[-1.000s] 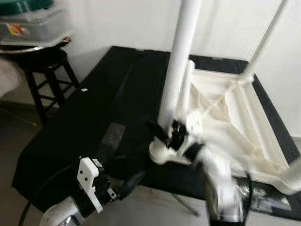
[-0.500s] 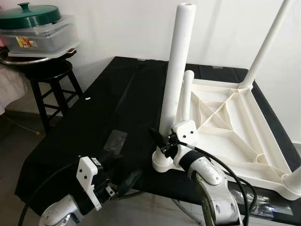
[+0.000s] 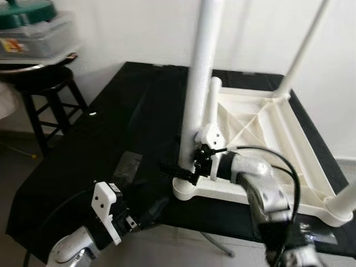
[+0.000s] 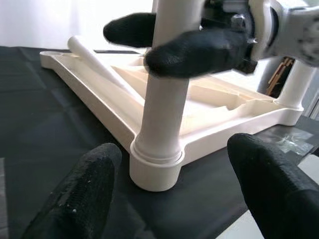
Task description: Building children table
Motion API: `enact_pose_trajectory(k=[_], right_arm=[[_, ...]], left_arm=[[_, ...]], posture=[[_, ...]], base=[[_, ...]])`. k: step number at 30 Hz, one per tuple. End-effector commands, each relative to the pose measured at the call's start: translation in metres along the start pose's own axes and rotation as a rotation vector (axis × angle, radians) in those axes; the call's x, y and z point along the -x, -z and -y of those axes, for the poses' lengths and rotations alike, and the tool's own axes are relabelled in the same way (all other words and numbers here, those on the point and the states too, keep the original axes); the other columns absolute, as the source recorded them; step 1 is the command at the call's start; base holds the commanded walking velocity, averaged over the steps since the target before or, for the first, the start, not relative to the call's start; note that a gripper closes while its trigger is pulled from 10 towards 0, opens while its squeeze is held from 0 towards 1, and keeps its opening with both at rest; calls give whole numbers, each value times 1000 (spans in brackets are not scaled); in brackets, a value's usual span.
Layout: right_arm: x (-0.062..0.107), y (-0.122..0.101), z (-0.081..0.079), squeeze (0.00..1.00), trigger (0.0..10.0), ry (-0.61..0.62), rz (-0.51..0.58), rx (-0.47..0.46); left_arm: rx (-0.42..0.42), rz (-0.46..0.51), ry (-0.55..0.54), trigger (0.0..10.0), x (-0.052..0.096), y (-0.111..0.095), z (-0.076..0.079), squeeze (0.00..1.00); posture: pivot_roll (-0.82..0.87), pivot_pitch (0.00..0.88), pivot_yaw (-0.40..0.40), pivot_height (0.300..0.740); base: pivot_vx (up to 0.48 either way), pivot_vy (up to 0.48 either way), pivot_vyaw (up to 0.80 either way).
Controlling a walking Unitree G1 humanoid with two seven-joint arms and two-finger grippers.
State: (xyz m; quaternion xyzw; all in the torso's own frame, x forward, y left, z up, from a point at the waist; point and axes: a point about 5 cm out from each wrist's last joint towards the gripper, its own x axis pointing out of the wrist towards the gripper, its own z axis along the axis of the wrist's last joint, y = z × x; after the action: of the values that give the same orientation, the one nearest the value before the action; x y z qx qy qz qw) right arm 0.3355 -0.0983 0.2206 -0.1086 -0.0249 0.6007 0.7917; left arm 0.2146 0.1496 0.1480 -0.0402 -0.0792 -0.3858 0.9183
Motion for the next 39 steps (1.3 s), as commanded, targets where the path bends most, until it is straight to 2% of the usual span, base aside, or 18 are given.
enact_pose_trajectory(k=[1, 2, 5, 8, 12, 13, 14, 23, 28, 29, 30, 31, 32, 35, 36, 37, 38, 39], right_arm=[[-4, -7, 5, 0, 10000, -129, 39, -29], [-4, -7, 5, 0, 10000, -129, 39, -29], [-2, -14, 9, 0, 10000, -300, 2, -43], [-1, -14, 16, 0, 10000, -336, -52, -32], [1, -16, 20, 0, 10000, -371, -68, -29], [1, -17, 21, 0, 4627, -381, -69, -28], [0, -17, 22, 0, 0, -384, -72, -19], [1, -14, 25, 0, 0, -384, -61, 0], [10, -13, 23, 0, 0, -338, -19, 25], [13, -13, 22, 0, 0, -296, -3, 27], [17, -8, 18, 0, 0, -197, 1, 14], [17, -8, 18, 0, 0, -197, 1, 14], [19, -4, 15, 0, 0, -124, 0, 5], [21, -2, 13, 0, 0, -78, -1, -1], [0, 27, -18, 0, 0, 253, -38, -113], [0, 27, -18, 0, 0, 253, -38, -113], [-3, 42, -42, 0, 0, 537, -66, -194], [-3, 42, -42, 0, 0, 537, -66, -194]], left_arm=[[-2, -24, 17, 10000, 3, 0, 4, 0], [-2, -24, 17, 10000, 3, 0, 4, 0], [-2, -34, 19, 10000, 6, -1, 7, 0], [-1, -35, 18, 10000, 8, -1, 8, 0], [0, -37, 20, 10000, 8, -1, 9, 0], [1, -38, 21, 10000, 8, -1, 9, 0], [2, -38, 22, 10000, 7, -1, 9, 0], [6, -32, 20, 10000, 4, 0, 10, 0], [11, -24, 19, 10000, 2, 0, 11, 0], [13, -23, 19, 10000, 1, 1, 11, 0], [14, -20, 20, 10000, 0, 1, 11, 0], [14, -20, 20, 10000, 0, 1, 11, 0], [15, -18, 21, 10000, -1, 1, 11, 0], [15, -16, 22, 10000, -1, 1, 11, 0], [12, -12, 19, 10000, -1, 1, 9, 0], [12, -12, 19, 10000, -1, 1, 9, 0], [10, -9, 16, 10000, -1, 1, 7, 0], [10, -9, 16, 10000, -1, 1, 7, 0]], posture=[[85, 147, -47, 740], [85, 147, -47, 740], [100, 161, -44, 740], [108, 165, -46, 740], [109, 166, -47, 740], [108, 168, -47, 740], [105, 166, -48, 740], [88, 155, -52, 740], [71, 149, -54, 740], [55, 145, -59, 740], [46, 140, -67, 740], [46, 140, -67, 740], [46, 140, -67, 740], [46, 140, -67, 740], [20, 136, -71, 740], [20, 136, -71, 740], [15, 136, -54, 740], [15, 136, -54, 740]], base=[[0, 0, 0], [0, 0, 0], [0, 0, 0], [0, 0, 0], [0, 0, 0], [0, 0, 0], [0, 0, 0], [0, 0, 0], [0, 0, 0], [0, 0, 0], [0, 0, 0], [0, 0, 0], [0, 0, 0], [0, 0, 0], [0, 0, 0], [0, 0, 0], [0, 0, 0], [0, 0, 0]])
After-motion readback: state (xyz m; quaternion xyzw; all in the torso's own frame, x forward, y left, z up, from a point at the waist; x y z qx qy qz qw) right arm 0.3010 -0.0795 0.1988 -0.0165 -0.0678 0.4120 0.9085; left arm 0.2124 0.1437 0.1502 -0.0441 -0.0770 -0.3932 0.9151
